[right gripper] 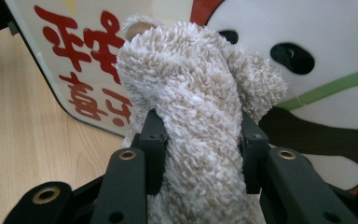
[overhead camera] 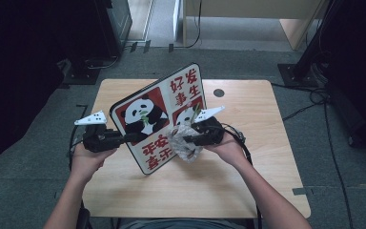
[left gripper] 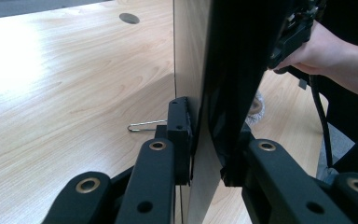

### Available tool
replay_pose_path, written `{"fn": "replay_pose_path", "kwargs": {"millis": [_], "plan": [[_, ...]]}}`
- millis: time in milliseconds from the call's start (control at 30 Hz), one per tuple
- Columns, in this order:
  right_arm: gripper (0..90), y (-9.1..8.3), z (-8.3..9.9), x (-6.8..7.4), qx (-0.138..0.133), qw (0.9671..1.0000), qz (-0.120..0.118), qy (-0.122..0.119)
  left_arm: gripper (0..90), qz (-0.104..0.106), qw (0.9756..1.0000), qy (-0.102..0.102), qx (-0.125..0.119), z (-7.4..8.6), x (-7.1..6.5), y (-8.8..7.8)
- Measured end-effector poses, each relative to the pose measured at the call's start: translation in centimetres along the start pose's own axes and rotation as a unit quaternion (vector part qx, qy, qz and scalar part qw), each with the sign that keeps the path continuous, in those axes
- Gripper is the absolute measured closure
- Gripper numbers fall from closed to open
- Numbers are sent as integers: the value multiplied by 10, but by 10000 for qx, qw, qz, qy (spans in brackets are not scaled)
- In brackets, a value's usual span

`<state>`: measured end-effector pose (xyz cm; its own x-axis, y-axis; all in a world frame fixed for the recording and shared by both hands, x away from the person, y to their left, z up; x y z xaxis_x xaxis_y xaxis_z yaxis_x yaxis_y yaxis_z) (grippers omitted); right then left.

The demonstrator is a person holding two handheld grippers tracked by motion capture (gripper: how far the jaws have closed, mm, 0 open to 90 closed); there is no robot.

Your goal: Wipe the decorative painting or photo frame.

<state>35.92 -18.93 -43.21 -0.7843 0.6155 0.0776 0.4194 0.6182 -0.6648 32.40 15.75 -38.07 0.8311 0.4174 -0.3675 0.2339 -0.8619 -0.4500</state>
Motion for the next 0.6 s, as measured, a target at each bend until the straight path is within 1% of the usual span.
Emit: {"fn": "replay_pose_path", "kwargs": {"millis": [133,267,300,400,467,600], "plan": [[637,3,5,0,38,10000,-10,38,787,15,10000,-2,-12,0,0,0],[637,7,10,0,61,10000,-9,3,787,16,10000,-10,-14,0,0,0],[637,9,13,0,125,9999,-13,13,787,20,10000,-13,-15,0,0,0],[637,11,17,-1,95,9999,-34,-31,787,23,10000,-22,-20,0,1,0],[637,13,20,-2,124,9999,-67,11,787,23,10000,-24,-19,0,0,0],[637,15,23,-2,149,9999,-60,-19,786,22,10000,-19,-21,1,0,0]]}}
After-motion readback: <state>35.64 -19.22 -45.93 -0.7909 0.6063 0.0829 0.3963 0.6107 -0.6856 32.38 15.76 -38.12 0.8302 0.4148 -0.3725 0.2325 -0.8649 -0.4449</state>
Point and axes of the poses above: each handheld gripper's, and its own axes: y roughly forward along the jaws, z roughly out of its underside, x roughly to its left, the point moved 1 cm from there along y, roughly forward along the jaws, and after that the axes turned 7 degrees about z, right-handed, at the moved point
